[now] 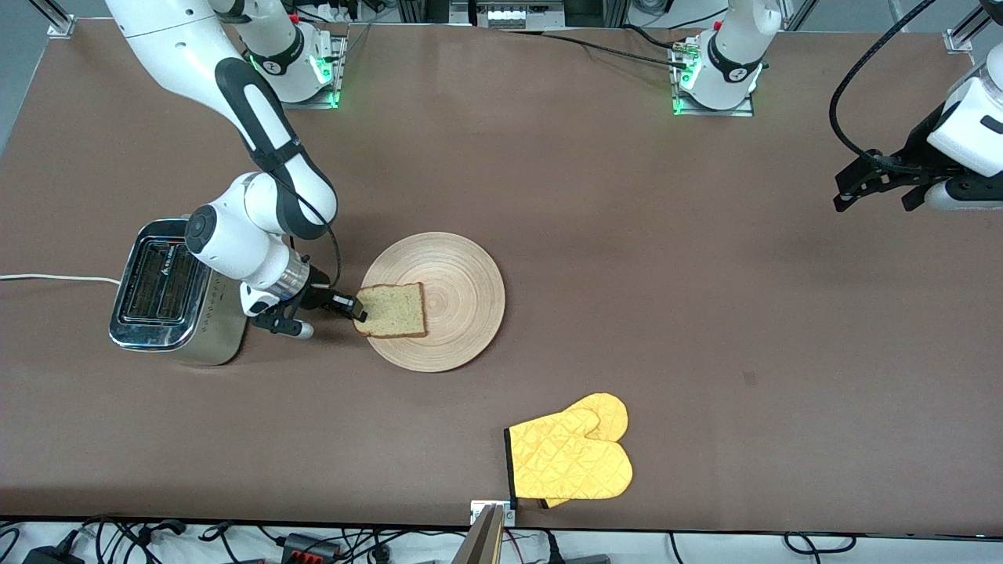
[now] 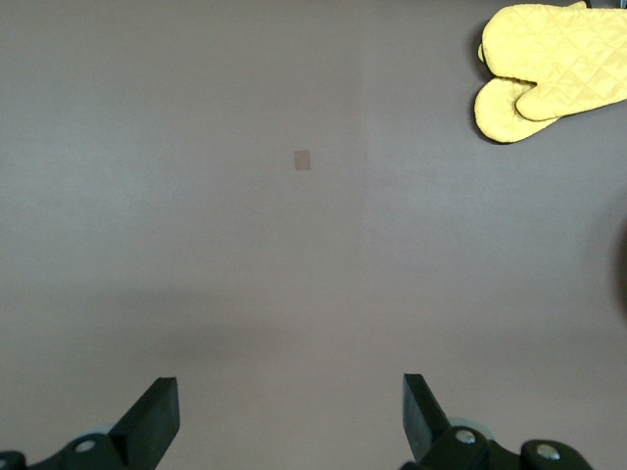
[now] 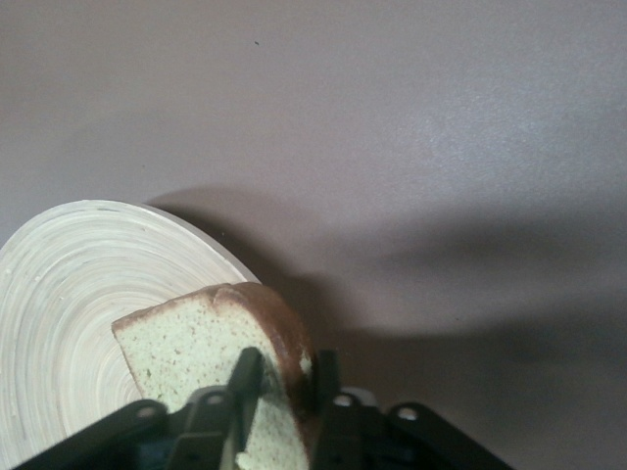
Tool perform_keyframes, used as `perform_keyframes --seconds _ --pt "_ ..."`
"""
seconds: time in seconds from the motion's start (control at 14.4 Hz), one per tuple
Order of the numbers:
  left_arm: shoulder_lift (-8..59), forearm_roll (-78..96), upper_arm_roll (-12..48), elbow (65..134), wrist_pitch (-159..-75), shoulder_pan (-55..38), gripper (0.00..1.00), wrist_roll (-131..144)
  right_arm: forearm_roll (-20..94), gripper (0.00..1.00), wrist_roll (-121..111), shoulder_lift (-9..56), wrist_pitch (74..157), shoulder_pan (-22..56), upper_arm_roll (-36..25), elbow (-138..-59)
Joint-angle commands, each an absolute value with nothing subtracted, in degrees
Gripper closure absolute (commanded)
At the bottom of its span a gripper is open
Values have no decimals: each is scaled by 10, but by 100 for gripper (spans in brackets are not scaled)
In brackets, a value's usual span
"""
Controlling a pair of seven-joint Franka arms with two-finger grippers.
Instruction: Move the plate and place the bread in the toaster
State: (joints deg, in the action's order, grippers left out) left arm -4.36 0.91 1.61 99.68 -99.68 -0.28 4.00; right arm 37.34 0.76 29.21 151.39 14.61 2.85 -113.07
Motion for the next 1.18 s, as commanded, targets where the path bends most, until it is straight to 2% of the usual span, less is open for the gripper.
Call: perform_keyframes --seconds 0.0,0.14,0.35,0.48,0.69,1.11 --pt "-30 5 18 975 -980 -4 0 36 391 94 -8 286 1521 149 31 -1123" --pt "-30 -6 18 974 -963 -4 0 31 391 100 -5 281 1521 149 31 -1121" --pt "-29 -7 18 969 -961 -4 0 31 389 100 -13 280 1517 148 29 -1108" --pt "-29 -6 18 969 -959 -4 0 32 379 100 -11 268 1485 147 25 -1089" --pt "-31 -6 18 969 -959 -4 0 33 348 100 -11 256 1369 134 -4 -1038" --pt "-30 -6 18 966 -957 -4 0 34 202 100 -1 257 1069 133 -77 -845"
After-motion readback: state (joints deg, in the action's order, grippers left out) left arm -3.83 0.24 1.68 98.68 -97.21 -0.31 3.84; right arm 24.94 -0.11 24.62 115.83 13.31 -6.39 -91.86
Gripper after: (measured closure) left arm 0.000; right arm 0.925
